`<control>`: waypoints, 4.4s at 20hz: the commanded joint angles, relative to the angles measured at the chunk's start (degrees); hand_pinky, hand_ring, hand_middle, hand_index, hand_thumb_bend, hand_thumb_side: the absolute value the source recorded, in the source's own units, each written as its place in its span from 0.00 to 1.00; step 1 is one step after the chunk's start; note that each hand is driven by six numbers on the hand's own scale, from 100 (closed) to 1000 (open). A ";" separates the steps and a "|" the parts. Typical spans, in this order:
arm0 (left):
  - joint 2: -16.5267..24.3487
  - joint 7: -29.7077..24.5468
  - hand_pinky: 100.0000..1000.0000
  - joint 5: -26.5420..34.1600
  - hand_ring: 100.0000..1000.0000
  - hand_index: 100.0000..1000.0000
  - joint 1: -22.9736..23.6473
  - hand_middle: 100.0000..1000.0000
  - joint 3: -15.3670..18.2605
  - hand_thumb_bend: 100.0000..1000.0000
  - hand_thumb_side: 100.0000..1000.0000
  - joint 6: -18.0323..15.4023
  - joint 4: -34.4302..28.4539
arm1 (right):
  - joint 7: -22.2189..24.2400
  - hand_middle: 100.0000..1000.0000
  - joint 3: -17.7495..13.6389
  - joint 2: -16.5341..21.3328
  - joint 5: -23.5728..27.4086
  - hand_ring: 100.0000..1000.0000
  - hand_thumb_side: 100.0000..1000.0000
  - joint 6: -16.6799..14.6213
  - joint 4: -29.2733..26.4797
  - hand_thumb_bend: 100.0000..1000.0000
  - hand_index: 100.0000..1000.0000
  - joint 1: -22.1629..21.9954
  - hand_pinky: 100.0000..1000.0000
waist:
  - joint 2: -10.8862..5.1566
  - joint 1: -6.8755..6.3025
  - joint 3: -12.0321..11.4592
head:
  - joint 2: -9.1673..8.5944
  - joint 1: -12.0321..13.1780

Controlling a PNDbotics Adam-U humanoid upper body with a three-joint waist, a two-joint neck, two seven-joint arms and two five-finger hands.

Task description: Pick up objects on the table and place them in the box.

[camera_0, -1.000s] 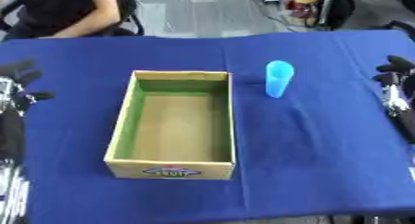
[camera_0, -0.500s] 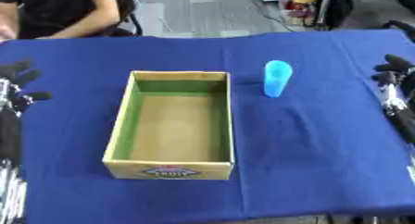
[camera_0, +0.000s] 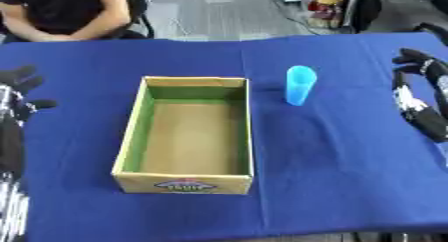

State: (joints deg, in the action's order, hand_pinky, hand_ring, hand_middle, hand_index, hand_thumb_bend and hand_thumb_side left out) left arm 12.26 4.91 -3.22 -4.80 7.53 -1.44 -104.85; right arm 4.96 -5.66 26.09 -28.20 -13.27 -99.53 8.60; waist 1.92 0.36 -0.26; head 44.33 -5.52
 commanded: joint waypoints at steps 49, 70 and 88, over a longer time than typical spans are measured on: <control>1.20 -1.60 0.59 -0.21 0.83 0.81 -0.12 0.84 -1.13 0.34 1.00 -0.25 1.28 | 18.19 0.93 12.61 8.74 -18.52 0.79 0.61 -16.38 36.85 0.53 0.99 31.00 0.81 | -0.94 0.33 -1.56 | -0.22 -0.77; 1.16 -1.80 0.58 -0.20 0.83 0.81 -0.02 0.84 -1.33 0.35 1.00 -0.26 1.30 | 18.42 0.94 14.25 5.65 -22.84 0.80 0.61 -19.27 40.84 0.53 0.99 36.17 0.80 | -0.99 0.38 -2.02 | -0.22 -1.11; 1.09 -2.03 0.58 -0.22 0.83 0.80 -0.24 0.84 -1.56 0.36 1.00 -0.29 1.24 | 18.36 0.93 14.83 3.72 -23.96 0.79 0.61 -20.72 42.80 0.53 0.98 38.60 0.79 | -0.87 0.54 -2.90 | -0.22 -1.64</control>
State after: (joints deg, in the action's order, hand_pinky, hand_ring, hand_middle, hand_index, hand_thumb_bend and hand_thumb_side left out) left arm 12.26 3.16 -3.23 -4.49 6.14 -1.66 -102.83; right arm 23.36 9.28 29.06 -52.09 -33.68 -56.45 45.26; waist 1.63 0.84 -3.14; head 44.33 -6.12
